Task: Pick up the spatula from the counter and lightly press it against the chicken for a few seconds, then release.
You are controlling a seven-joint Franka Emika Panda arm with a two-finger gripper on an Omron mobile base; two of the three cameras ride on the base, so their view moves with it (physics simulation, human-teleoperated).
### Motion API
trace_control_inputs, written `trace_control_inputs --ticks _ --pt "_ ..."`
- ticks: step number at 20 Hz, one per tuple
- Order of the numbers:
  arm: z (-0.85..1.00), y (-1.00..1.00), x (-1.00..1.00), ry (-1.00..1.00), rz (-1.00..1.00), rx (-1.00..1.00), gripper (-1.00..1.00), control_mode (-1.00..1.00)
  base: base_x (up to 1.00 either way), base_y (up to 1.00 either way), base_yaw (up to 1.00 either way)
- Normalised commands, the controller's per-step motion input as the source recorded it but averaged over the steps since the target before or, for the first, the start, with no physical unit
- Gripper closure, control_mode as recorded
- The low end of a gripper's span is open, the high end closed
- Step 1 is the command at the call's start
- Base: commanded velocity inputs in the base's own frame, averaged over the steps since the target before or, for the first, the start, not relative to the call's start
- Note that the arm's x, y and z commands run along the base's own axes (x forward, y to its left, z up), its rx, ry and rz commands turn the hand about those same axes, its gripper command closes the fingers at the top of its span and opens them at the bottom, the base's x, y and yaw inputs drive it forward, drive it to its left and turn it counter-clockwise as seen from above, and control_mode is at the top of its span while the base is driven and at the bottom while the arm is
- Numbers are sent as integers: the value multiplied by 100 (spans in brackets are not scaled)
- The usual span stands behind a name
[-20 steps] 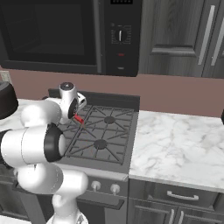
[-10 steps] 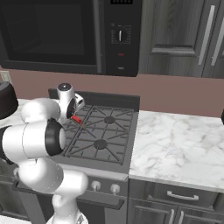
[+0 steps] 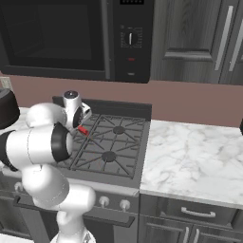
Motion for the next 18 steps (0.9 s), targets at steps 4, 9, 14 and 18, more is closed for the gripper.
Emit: trace_control_inputs --ticks 4,9,14,18 --pt "-4 6 12 6 0 0 100 -100 0 0 0" --pt "-3 10 13 6 0 0 100 -100 0 0 0" --pt "-5 11 12 4 0 0 100 -100 0 0 0" --pt "-8 11 12 2 0 0 100 -100 0 0 0"
